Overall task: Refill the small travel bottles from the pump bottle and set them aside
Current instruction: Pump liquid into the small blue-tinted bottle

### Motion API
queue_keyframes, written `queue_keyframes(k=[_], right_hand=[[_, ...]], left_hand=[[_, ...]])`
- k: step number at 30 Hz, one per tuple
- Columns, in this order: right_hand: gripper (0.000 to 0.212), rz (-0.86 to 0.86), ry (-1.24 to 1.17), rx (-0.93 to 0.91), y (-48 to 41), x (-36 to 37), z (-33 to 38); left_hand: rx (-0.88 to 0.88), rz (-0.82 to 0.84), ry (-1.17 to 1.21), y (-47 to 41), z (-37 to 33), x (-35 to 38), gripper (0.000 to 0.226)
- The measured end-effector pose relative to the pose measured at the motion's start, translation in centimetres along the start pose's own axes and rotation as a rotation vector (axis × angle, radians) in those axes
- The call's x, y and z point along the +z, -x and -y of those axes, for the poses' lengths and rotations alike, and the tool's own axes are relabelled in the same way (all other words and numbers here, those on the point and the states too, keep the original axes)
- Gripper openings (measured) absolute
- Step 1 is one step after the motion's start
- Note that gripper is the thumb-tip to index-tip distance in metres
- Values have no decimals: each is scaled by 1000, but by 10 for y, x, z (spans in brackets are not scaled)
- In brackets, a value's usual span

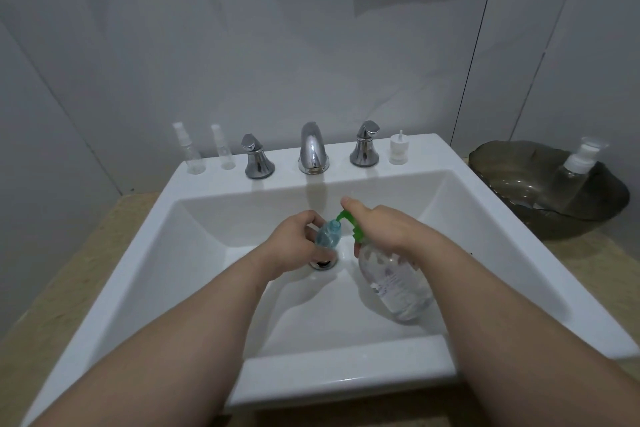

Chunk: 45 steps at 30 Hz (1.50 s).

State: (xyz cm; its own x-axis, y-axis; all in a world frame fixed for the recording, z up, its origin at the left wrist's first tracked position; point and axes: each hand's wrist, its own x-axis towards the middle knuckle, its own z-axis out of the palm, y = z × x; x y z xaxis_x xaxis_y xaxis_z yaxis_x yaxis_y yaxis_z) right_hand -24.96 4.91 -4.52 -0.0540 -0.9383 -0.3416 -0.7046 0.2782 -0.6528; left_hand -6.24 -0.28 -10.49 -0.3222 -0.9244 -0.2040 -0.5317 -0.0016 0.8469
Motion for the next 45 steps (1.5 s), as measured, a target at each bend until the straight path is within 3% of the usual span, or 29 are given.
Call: queue_keyframes(k=[5, 17, 26, 30, 36, 45], right_hand=[[84, 13, -3, 5, 1, 0, 2], [63, -26, 122, 0, -10, 15, 7], [54, -68, 202, -35, -2, 19, 16], [48, -46, 230, -46, -5, 21, 19], [57, 21, 348, -44, -10, 23, 23], [60, -22, 472, -79, -5, 40, 31]], left_hand=[[-10, -1, 2, 0, 1, -1, 40], [9, 11, 29, -1, 1, 0, 40], [5, 21, 19, -2, 4, -1, 65], [-41, 66, -24, 2, 6, -3, 61], [-78, 75, 4, 2, 13, -6, 55], [-47, 89, -115, -1, 16, -4, 46]])
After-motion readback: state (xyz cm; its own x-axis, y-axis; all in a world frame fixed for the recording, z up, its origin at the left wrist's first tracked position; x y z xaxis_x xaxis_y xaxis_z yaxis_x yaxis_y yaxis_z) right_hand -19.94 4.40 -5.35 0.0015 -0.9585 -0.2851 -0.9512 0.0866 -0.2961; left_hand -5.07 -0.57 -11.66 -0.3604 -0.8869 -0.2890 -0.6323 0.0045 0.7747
